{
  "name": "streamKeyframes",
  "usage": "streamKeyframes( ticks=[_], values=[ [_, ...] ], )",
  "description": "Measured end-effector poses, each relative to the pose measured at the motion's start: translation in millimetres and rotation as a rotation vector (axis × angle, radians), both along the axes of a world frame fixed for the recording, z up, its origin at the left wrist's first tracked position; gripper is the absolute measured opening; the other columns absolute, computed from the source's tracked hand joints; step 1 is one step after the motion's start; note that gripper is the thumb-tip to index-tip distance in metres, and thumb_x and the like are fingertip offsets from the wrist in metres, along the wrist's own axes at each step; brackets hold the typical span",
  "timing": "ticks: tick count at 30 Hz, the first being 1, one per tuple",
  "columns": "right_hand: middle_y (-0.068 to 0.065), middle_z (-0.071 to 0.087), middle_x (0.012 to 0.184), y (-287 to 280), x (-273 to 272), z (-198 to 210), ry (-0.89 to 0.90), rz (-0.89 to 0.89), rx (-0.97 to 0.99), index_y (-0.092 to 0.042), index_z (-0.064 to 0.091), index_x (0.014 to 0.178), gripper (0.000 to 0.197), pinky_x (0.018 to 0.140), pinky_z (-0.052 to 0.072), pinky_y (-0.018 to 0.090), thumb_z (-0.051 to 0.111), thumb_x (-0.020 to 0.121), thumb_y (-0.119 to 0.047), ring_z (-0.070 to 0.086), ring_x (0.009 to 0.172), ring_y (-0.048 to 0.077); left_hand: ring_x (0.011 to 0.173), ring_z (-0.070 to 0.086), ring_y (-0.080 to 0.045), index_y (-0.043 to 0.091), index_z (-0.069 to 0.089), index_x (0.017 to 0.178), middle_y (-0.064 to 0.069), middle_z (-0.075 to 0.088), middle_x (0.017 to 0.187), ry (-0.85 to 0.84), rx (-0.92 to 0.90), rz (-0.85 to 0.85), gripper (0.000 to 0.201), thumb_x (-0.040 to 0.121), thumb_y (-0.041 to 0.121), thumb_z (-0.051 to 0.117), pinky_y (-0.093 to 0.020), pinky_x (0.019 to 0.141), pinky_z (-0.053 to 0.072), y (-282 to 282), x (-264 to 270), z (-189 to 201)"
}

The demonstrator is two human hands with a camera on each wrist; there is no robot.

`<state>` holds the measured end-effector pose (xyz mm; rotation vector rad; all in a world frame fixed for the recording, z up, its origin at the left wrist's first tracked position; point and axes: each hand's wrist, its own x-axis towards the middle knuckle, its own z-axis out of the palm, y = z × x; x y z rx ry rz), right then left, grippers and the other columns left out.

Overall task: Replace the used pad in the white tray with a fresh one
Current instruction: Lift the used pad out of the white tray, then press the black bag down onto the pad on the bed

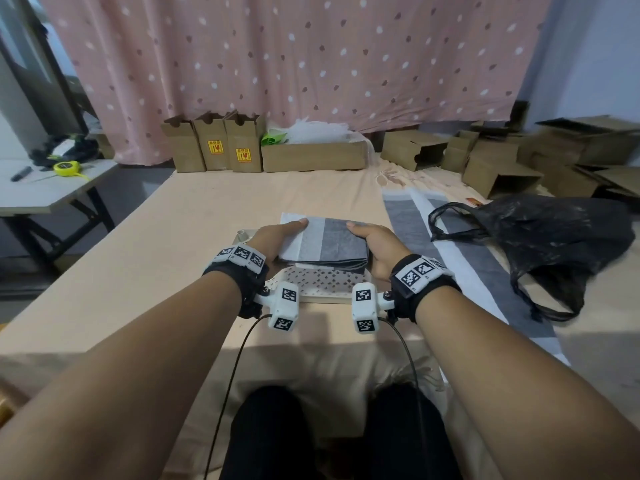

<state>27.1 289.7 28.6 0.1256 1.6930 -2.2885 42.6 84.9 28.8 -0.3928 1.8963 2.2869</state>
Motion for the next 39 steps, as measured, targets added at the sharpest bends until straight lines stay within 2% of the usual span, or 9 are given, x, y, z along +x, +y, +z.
streamKeyframes(
  ticks=[7,14,18,22,28,32,34,36,39],
  values=[
    [0.017,0.071,0.099,33,17,16,-0.047,0.019,0.031,-0.004,0.066,0.097,0.007,0.081,0.058,0.05,0.066,0.091,-0.006,0.069,0.088,0.031,0.107,0.069,-0.039,-0.002,0.064,0.12,-0.021,0.071,0.117,0.068,-0.069,-0.017,0.053,0.079,0.026,0.083,-0.056,0.09,0.057,30,-7,16],
    [0.023,0.068,0.118,90,32,38,-0.057,-0.115,0.067,-0.001,0.062,0.111,0.019,0.085,0.056,0.055,0.063,0.091,-0.001,0.068,0.101,0.039,0.097,0.07,-0.036,-0.003,0.065,0.115,-0.02,0.072,0.11,0.108,-0.049,-0.096,0.039,0.085,0.018,0.079,-0.048,0.086,0.059,94,-11,28],
    [0.019,0.069,0.103,123,40,47,-0.031,-0.169,0.092,-0.005,0.062,0.101,0.008,0.075,0.058,0.05,0.058,0.095,0.0,0.068,0.087,0.033,0.098,0.071,-0.035,-0.002,0.063,0.121,-0.019,0.072,0.114,0.085,-0.008,-0.194,0.046,0.084,0.019,0.08,-0.044,0.074,0.062,129,-17,33],
    [0.024,0.068,0.114,152,36,38,-0.042,-0.269,0.114,-0.004,0.062,0.098,0.009,0.092,0.053,0.058,0.061,0.092,0.002,0.066,0.106,0.041,0.1,0.072,-0.034,-0.003,0.06,0.125,-0.02,0.071,0.116,0.035,-0.031,-0.364,0.055,0.077,0.012,0.084,-0.045,0.076,0.062,160,-23,29],
    [0.022,0.071,0.114,179,21,13,-0.039,-0.426,0.196,-0.001,0.068,0.116,0.046,0.089,0.057,0.051,0.078,0.08,-0.027,0.072,0.093,0.035,0.08,0.073,-0.034,-0.003,0.069,0.107,-0.023,0.072,0.104,0.067,-0.02,-0.234,0.029,0.08,-0.004,0.077,-0.039,0.055,0.062,201,-44,11],
    [0.019,0.072,0.096,200,15,6,0.084,-0.554,0.707,-0.003,0.064,0.095,0.043,0.077,0.058,0.052,0.073,0.071,-0.037,0.07,0.088,0.037,0.082,0.073,-0.036,0.0,0.07,0.102,-0.019,0.073,0.097,0.076,-0.053,-0.148,0.024,0.08,-0.004,0.077,-0.044,0.056,0.063,227,-59,1],
    [0.014,0.063,0.11,211,16,6,0.132,-0.552,1.13,-0.008,0.056,0.112,0.041,0.083,0.052,0.041,0.066,0.08,-0.033,0.061,0.103,0.034,0.085,0.073,-0.037,0.003,0.071,0.101,-0.019,0.073,0.097,0.079,-0.074,-0.12,0.025,0.078,-0.002,0.078,-0.052,0.065,0.062,237,-65,-5],
    [0.017,0.05,0.129,224,12,3,0.101,-0.521,1.488,-0.013,0.044,0.13,0.055,0.092,0.048,0.045,0.061,0.085,-0.041,0.048,0.121,0.038,0.085,0.073,-0.038,0.002,0.072,0.104,-0.019,0.074,0.097,0.076,-0.102,-0.11,0.029,0.076,-0.001,0.08,-0.056,0.067,0.061,247,-71,-12],
    [0.019,0.029,0.141,240,7,-3,-0.039,-0.455,1.633,-0.024,0.022,0.146,0.084,0.095,0.042,0.051,0.065,0.08,-0.053,0.033,0.129,0.04,0.082,0.073,-0.038,-0.001,0.071,0.104,-0.019,0.074,0.095,0.063,-0.122,-0.1,0.03,0.076,0.0,0.081,-0.056,0.068,0.061,261,-76,-21]
  ],
)
